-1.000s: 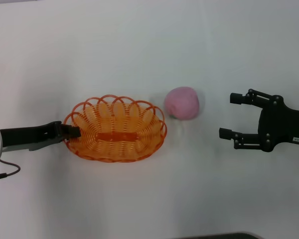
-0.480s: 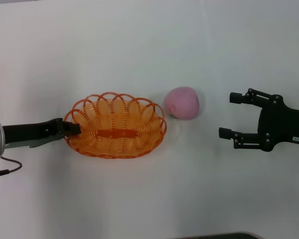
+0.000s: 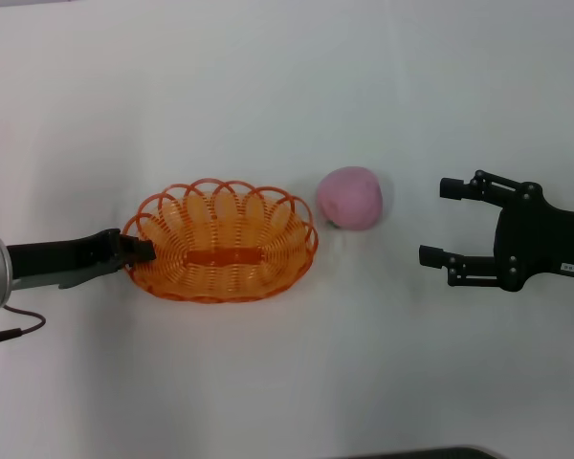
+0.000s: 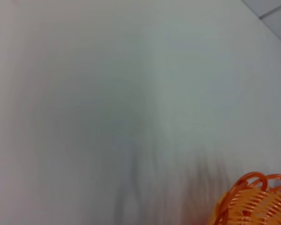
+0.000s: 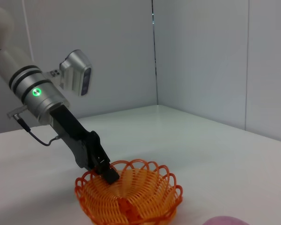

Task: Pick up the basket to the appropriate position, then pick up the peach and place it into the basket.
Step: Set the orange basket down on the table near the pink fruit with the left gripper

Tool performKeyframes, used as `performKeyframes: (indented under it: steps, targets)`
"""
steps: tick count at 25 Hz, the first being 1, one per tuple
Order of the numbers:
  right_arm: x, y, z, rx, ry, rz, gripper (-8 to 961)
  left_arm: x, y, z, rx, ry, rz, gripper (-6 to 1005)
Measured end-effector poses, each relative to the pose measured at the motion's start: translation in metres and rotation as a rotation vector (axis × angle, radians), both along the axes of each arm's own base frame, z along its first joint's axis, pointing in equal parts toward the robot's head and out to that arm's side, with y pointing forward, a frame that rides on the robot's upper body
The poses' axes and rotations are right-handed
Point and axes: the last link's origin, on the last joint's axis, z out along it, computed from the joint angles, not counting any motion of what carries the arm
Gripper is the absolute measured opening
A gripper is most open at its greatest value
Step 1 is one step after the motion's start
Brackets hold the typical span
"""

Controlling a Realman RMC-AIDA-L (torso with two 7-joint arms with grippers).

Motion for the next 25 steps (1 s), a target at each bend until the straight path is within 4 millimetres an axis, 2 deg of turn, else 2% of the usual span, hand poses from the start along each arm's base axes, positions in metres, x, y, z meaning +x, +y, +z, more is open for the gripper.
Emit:
performKeyframes:
  steps: [25]
  targets:
    - [-0.0001, -0.0001, 0.0000, 0.000, 0.001, 0.001, 925, 0.0050, 0.0017, -0.0005, 0.006, -0.048, 0.000, 72]
